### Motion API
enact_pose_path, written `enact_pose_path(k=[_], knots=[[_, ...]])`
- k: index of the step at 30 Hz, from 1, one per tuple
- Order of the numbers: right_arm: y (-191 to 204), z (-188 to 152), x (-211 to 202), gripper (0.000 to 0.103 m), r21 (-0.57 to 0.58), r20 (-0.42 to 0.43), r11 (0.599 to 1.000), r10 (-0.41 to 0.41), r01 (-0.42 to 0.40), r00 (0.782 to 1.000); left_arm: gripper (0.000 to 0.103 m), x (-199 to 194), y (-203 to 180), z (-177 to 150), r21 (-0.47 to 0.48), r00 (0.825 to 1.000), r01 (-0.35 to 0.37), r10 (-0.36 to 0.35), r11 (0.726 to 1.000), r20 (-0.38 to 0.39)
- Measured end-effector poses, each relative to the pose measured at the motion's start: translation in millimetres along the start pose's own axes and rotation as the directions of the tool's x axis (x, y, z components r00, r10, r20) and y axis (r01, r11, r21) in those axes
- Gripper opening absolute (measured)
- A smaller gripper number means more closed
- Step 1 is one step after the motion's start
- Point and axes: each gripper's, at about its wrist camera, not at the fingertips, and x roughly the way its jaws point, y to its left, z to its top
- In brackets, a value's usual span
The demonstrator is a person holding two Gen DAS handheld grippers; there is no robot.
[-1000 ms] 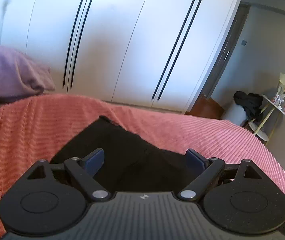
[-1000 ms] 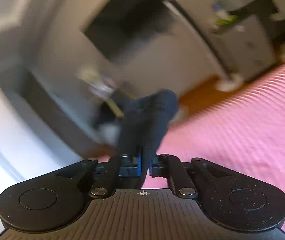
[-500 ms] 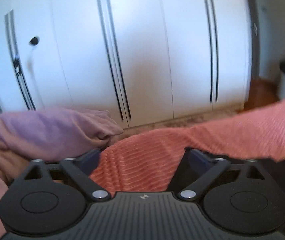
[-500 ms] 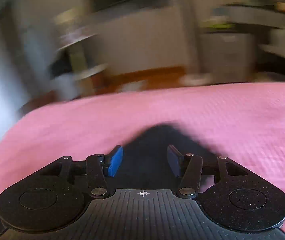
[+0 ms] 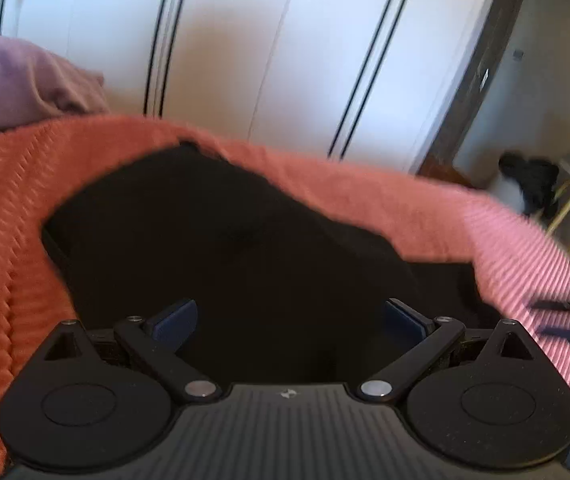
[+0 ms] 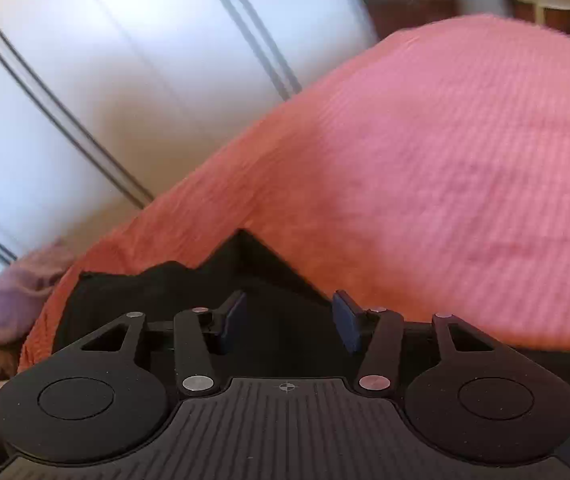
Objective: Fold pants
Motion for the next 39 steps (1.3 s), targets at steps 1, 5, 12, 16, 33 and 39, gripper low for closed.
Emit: enact_pose_path(k=[1,5,12,16,33,39], knots=[[5,5,14,0.055,-0.008,-0.012,1.000,0.000,0.000,1.000,0.099,6,2,1,-0.012,1.000,-0.016,0.015,1.000,-0.017],[23,15,57,0.046,-0.068,-0.073,0.998,-0.010,0.005,0.997,0.099,20,24,-2,-0.162,0.999,-0.014,0.009,0.987,-0.031],[44,23,75,0.005,-0.210,-0.009,0.976,-0.056,0.053,0.998,0.099,23,33,-6,-0.216,1.000,0.022,-0.018,0.976,0.023],[31,21,93,0.017,-0.106,-0.001,0.988,-0.113,0.112,0.994,0.099,28,31,-4,-0.195,1.000,0.007,-0.008,0.981,-0.004],[-64,-109,-43,0.000,0.011,0.146,0.969,-0.247,0.248,0.958,0.099,4,-40,-18,-0.005,0.990,0.134,-0.134,0.991,-0.036],[-91,-100,-82,0.003,0.204,0.264,0.917,-0.390,0.344,0.882,0.099,-8,-105,-64,0.188,0.955,0.273,-0.243,0.943,-0.168]])
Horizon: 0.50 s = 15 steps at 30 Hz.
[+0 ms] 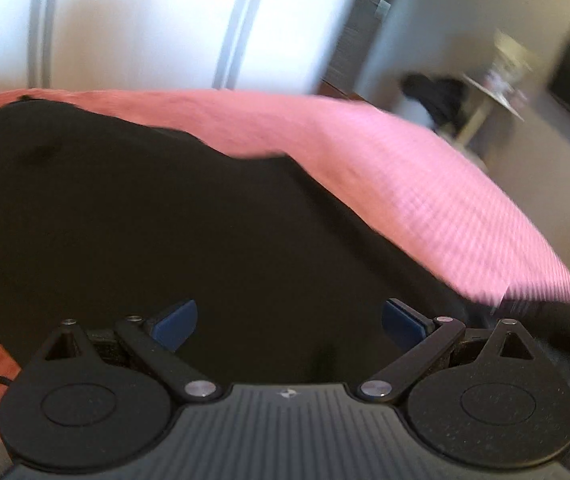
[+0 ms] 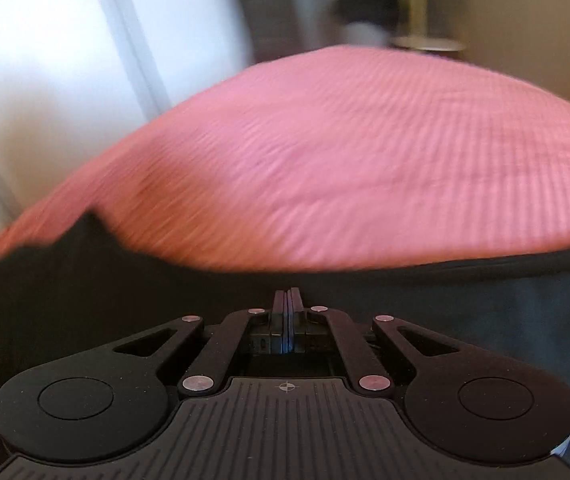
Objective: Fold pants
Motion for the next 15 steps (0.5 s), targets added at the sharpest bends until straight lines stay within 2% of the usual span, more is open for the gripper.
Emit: enact_pose_path(k=[2,4,6,8,10,12,13,15], knots=[[-33,5,-26,0.009,0.091,0.044,0.996,-0.004,0.000,0.999,0.099,7,-10,-11,0.086,0.999,0.032,-0.031,0.996,-0.021],[-77,3,-53,0.013,0.190,0.077,0.982,-0.035,0.020,0.996,0.099,18,-22,-20,0.161,0.998,0.016,-0.007,0.987,-0.058],[-128,-2,-75,0.019,0.311,0.078,0.948,-0.103,0.074,0.992,0.099,31,-21,-22,0.181,0.995,0.001,0.018,0.983,-0.102],[-187,-16,-102,0.027,0.447,0.084,0.885,-0.186,0.130,0.979,0.099,36,-19,-22,0.205,0.995,-0.010,0.029,0.979,-0.090],[-234,-34,-123,0.027,0.549,0.059,0.812,-0.274,0.198,0.960,0.099,39,-22,-22,0.229,0.995,-0.027,0.048,0.973,-0.086],[-276,-55,-143,0.027,0.650,0.022,0.723,-0.328,0.236,0.944,0.099,42,-23,-23,0.241,0.996,-0.034,0.055,0.970,-0.077],[-288,-64,-149,0.023,0.681,0.028,0.697,-0.330,0.224,0.944,0.099,43,-24,-24,0.245,0.996,-0.037,0.056,0.969,-0.073],[-304,-76,-162,0.023,0.724,0.068,0.667,-0.324,0.176,0.944,0.099,42,-27,-25,0.252,0.996,-0.044,0.063,0.967,-0.068]])
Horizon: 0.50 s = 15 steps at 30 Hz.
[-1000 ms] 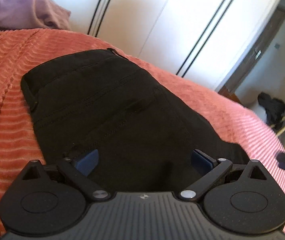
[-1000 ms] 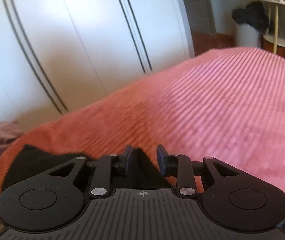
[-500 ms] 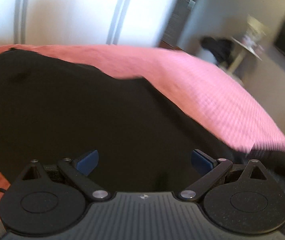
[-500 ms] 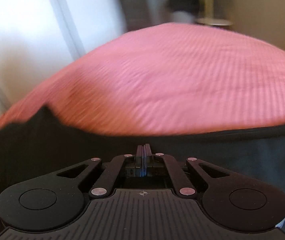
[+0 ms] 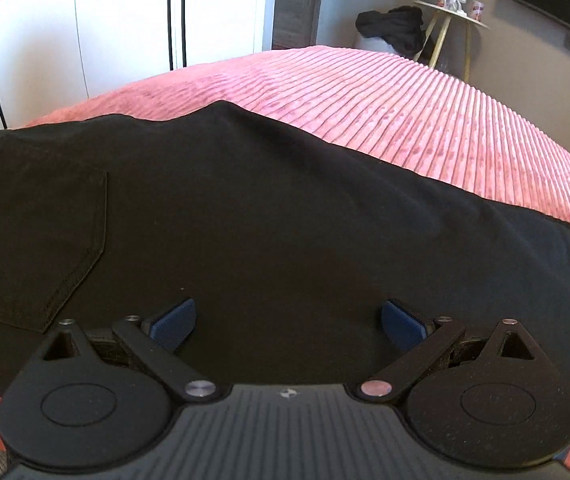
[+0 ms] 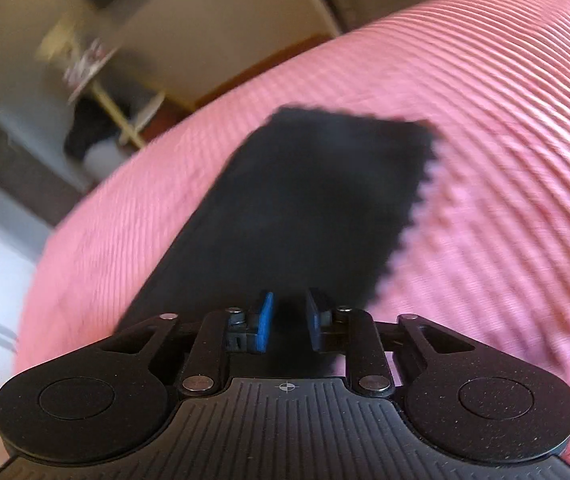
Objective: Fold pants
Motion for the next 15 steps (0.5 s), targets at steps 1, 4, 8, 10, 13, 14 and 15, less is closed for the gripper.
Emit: enact_pose_path(k=[1,4,8,10,13,14,15], knots=[[-5,2,-4,0.028,0.020,0.020,1.000,0.005,-0.005,1.000,0.099,0,-1,-1,0.003,1.000,-0.004,0.004,1.000,0.002],[-27,10,-9,0.052,0.096,0.078,0.995,0.000,-0.008,0.997,0.099,-3,-8,-2,-0.005,1.000,-0.005,0.005,1.000,0.001],[-52,17,6,0.051,0.174,0.052,0.982,0.072,-0.080,0.996,0.099,-8,-5,-2,-0.006,1.000,-0.005,0.005,1.000,0.000],[-56,22,14,0.051,0.205,0.059,0.973,0.098,-0.108,0.993,0.099,-6,-6,-1,-0.001,1.000,-0.009,0.009,1.000,0.002],[-53,30,14,0.035,0.195,0.087,0.966,0.158,-0.173,0.984,0.099,-10,-3,-2,-0.022,1.000,0.017,-0.017,1.000,0.012],[-51,32,15,0.016,0.184,0.098,0.964,0.179,-0.194,0.979,0.099,-13,-1,-1,-0.038,0.998,0.052,-0.051,0.998,0.028],[-49,35,17,0.007,0.174,0.104,0.961,0.200,-0.216,0.974,0.099,-15,2,-2,-0.052,0.996,0.079,-0.077,0.995,0.046]])
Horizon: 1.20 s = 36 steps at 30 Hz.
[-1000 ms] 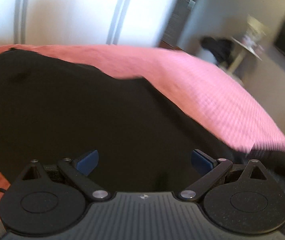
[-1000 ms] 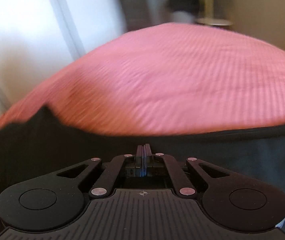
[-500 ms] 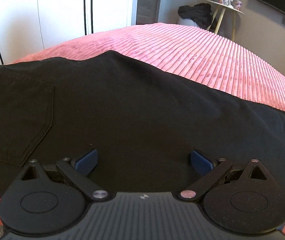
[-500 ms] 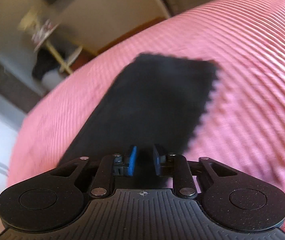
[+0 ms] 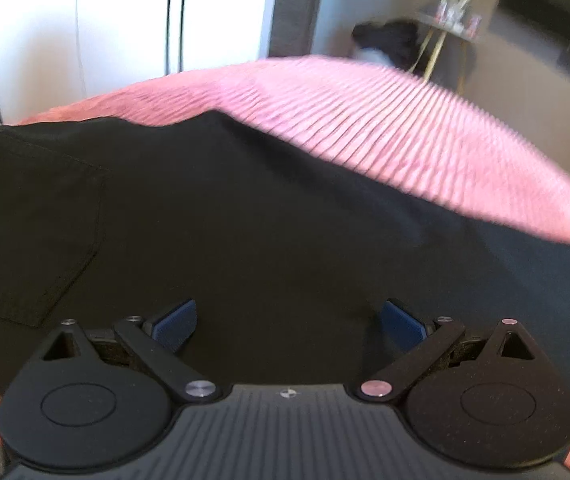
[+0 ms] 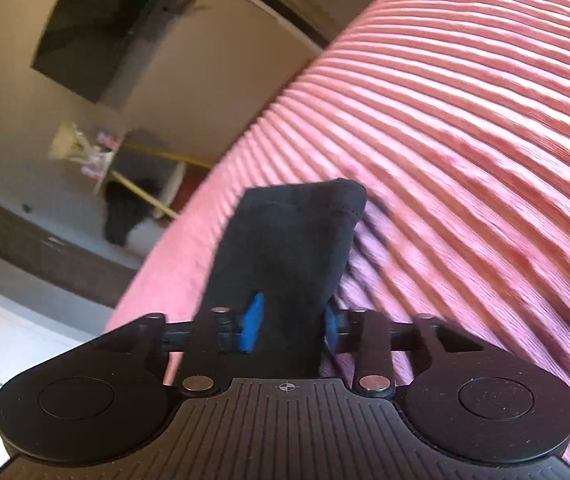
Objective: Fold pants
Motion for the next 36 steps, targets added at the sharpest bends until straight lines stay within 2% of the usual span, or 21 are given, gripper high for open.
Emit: enact_pose_path(k=[1,3,4,5,8,9,10,11,12,13,20,24,26,28,30,32,33,34,36], knots=[[1,1,3,0.007,-0.005,-0.001,1.000,0.009,-0.009,1.000,0.099,-2,0,0,-0.009,1.000,0.014,-0.014,1.000,0.016],[2,6,13,0.018,-0.014,-0.022,0.999,-0.032,0.032,0.999,0.099,1,-2,0,0.015,1.000,-0.003,0.002,1.000,0.011],[3,7,18,0.026,-0.007,-0.042,0.999,-0.033,0.033,0.999,0.099,5,-4,-1,0.035,1.000,-0.018,0.018,0.999,-0.010],[-2,8,19,0.032,0.016,-0.060,1.000,-0.013,0.014,0.998,0.099,8,-5,-2,0.046,0.999,-0.028,0.029,0.999,-0.024],[-8,14,27,0.038,0.104,-0.082,0.993,0.063,-0.055,0.995,0.099,10,-8,-3,0.076,0.999,-0.034,0.036,0.996,-0.024],[-7,15,31,0.038,0.116,-0.090,0.992,0.068,-0.058,0.994,0.099,10,-8,-3,0.079,0.999,-0.033,0.036,0.996,-0.025],[-4,16,33,0.033,0.107,-0.094,0.993,0.064,-0.053,0.993,0.099,11,-8,-3,0.077,0.999,-0.033,0.035,0.997,-0.026],[0,16,34,0.018,0.085,-0.098,0.995,0.054,-0.045,0.994,0.099,11,-7,-3,0.073,0.999,-0.031,0.033,0.997,-0.025],[6,16,35,0.007,0.051,-0.102,0.998,0.039,-0.033,0.994,0.099,11,-7,-3,0.069,0.999,-0.029,0.031,0.997,-0.026],[11,16,32,0.005,0.014,-0.101,1.000,0.029,-0.028,0.994,0.099,11,-7,-3,0.066,0.999,-0.028,0.029,0.997,-0.026],[57,12,13,0.005,-0.191,-0.051,0.981,0.004,-0.013,0.999,0.099,9,-1,-2,0.035,1.000,-0.010,0.011,0.999,-0.023],[94,2,-2,0.005,-0.338,-0.016,0.941,-0.005,-0.001,1.000,0.099,7,4,1,0.011,1.000,0.005,-0.005,1.000,-0.024],[119,-9,-9,0.005,-0.429,-0.006,0.903,0.001,-0.003,1.000,0.099,9,8,4,-0.002,1.000,0.014,-0.014,1.000,-0.022],[149,-29,-18,0.005,-0.540,-0.027,0.840,0.050,-0.057,0.998,0.099,8,10,5,-0.018,1.000,0.024,-0.024,1.000,-0.019],[181,-58,-23,0.005,-0.646,-0.069,0.757,0.078,-0.104,0.995,0.099,8,13,6,-0.033,0.999,0.032,-0.032,0.999,-0.016],[211,-103,-30,0.007,-0.761,-0.138,0.624,0.113,-0.178,0.984,0.099,7,15,7,-0.053,0.999,0.043,-0.044,0.998,-0.012],[220,-123,-31,0.009,-0.791,-0.177,0.573,0.124,-0.216,0.976,0.099,6,17,7,-0.066,0.999,0.050,-0.051,0.997,-0.009],[229,-148,-31,0.017,-0.816,-0.229,0.517,0.123,-0.260,0.966,0.099,4,19,8,-0.082,0.998,0.060,-0.060,0.995,-0.003],[236,-197,-32,0.039,-0.840,-0.321,0.432,0.090,-0.327,0.943,0.099,0,24,9,-0.110,0.997,0.079,-0.078,0.991,0.012]])
